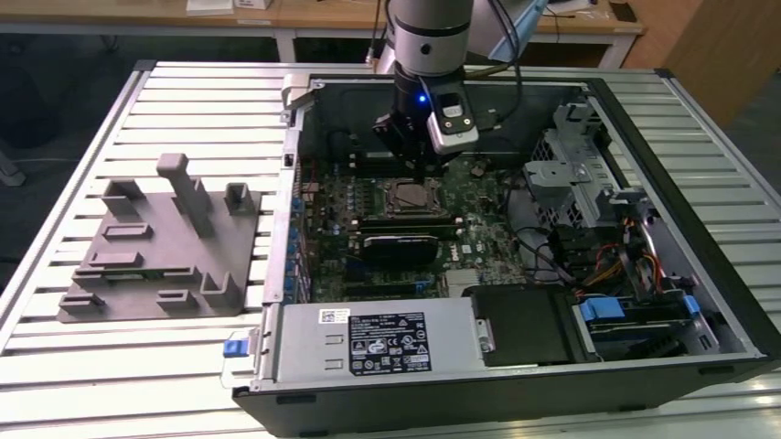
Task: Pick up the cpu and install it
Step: 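Install the second cpu locking lever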
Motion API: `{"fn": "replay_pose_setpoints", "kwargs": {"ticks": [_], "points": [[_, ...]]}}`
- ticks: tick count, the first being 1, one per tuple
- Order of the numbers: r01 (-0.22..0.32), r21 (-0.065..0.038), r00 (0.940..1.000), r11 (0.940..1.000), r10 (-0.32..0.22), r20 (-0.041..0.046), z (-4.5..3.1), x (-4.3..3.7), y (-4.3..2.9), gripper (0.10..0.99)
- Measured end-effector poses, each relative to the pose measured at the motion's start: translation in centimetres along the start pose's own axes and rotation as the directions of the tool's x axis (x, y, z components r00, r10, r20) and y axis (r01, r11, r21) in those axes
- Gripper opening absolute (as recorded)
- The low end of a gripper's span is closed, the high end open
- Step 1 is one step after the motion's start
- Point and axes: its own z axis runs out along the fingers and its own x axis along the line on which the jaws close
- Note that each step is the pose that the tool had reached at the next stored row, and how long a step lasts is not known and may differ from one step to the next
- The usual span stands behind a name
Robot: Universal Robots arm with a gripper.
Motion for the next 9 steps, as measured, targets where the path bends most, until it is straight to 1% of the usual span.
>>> {"fn": "replay_pose_setpoints", "kwargs": {"ticks": [5,9], "points": [[0.0,0.0,1.0,1.0,0.0,-0.0001,-0.02,-0.04,-0.13,0.106],[0.0,0.0,1.0,1.0,0.0,-0.0001,0.01,-0.2,-0.64,0.106]]}}
